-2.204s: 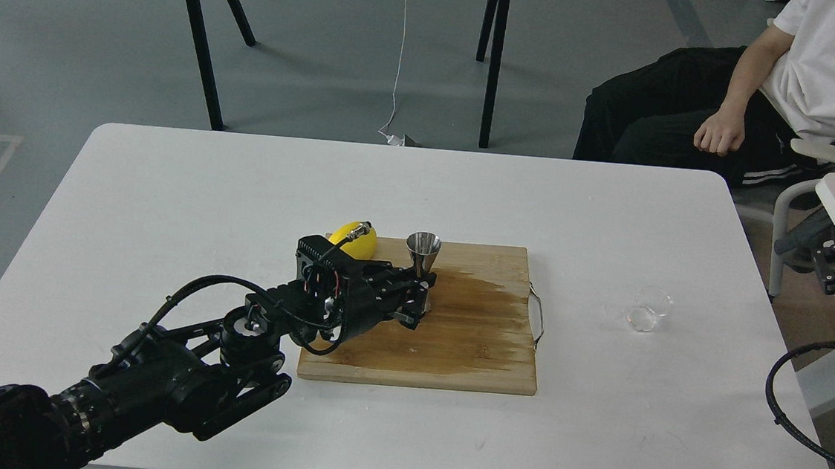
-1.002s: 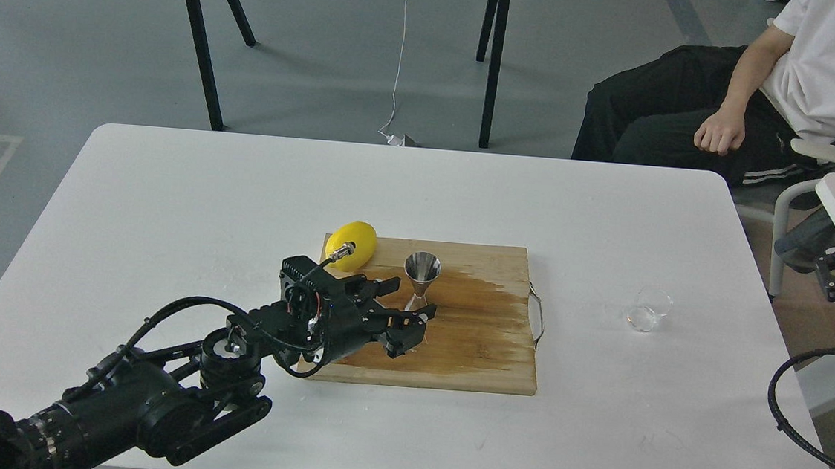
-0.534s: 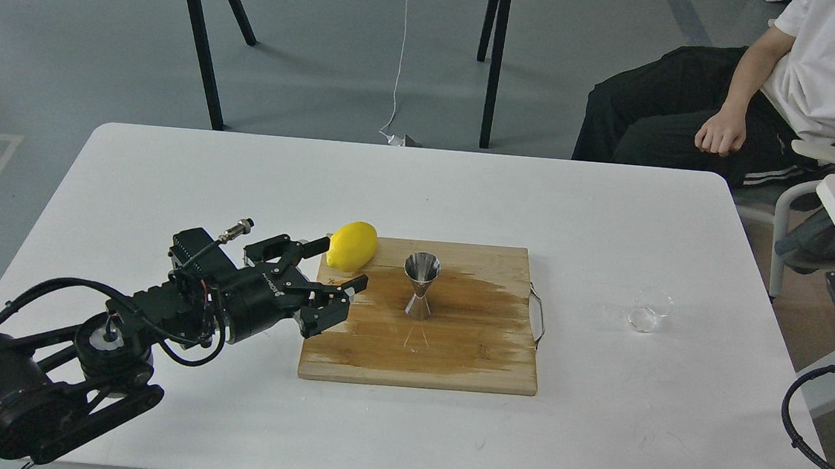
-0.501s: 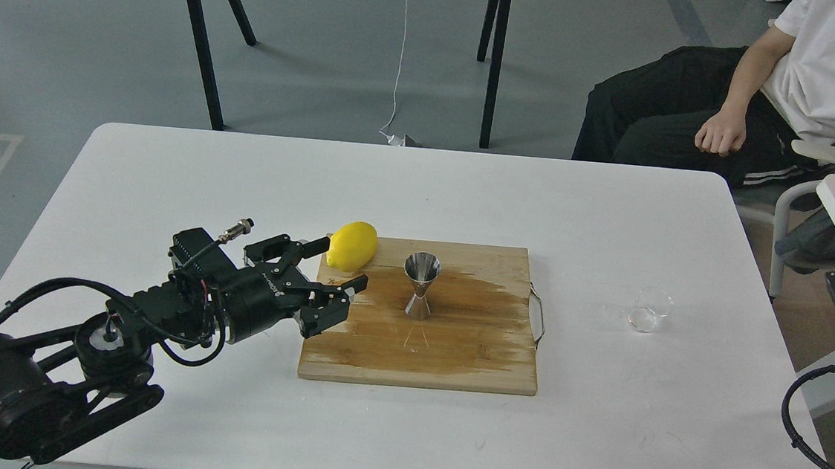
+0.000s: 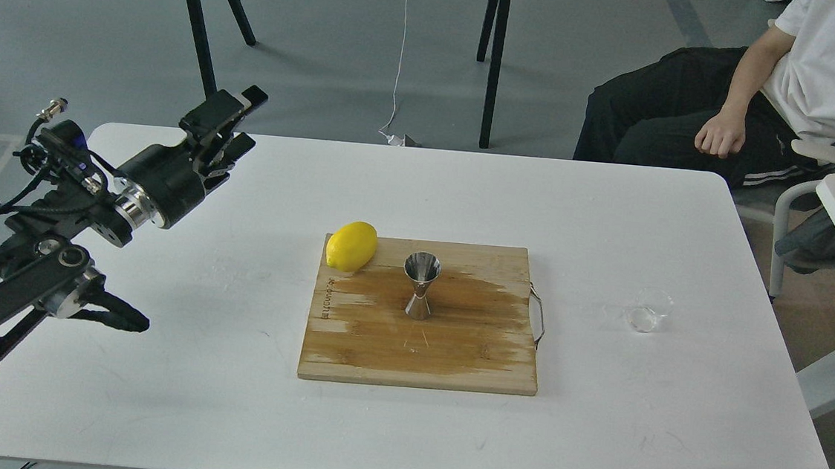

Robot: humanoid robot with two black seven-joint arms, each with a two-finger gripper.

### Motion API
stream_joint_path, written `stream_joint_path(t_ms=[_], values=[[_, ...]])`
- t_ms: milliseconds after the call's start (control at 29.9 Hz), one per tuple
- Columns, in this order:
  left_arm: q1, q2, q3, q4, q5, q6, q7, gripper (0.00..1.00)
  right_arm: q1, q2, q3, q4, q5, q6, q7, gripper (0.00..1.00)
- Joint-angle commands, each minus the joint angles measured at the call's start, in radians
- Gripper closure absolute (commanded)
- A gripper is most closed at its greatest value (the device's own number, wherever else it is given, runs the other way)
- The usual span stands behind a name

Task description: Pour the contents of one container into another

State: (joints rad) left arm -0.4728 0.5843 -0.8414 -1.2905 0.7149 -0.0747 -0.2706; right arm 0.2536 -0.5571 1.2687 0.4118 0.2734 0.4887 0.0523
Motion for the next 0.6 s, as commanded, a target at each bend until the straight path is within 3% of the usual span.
stream_joint_path(t_ms=[0,267,367,568], values=[[-0.010,-0.080,-0.097,0.086,-0.302,-0.108,-0.035,0.00,-0.104,0.017,-0.003,0.163,0.075,0.000,-0.003,0.00],[-0.059,-0.118,-0.215,0.362,-0.606,-0.267,-0.022,0.00,-0.373,0.017,0.017,0.695,0.185,0.000,0.003,0.00],[-0.095,-0.124,-0.217,0.434,-0.693,-0.301,-0.016,0.00,-0.421,0.049,0.005,0.742,0.184,0.000,0.009,0.00],[-0.107,-0.123,-0.203,0.442,-0.710,-0.298,-0.016,0.00,-0.424,0.169,-0.003,0.704,0.176,0.000,0.001,0.00]])
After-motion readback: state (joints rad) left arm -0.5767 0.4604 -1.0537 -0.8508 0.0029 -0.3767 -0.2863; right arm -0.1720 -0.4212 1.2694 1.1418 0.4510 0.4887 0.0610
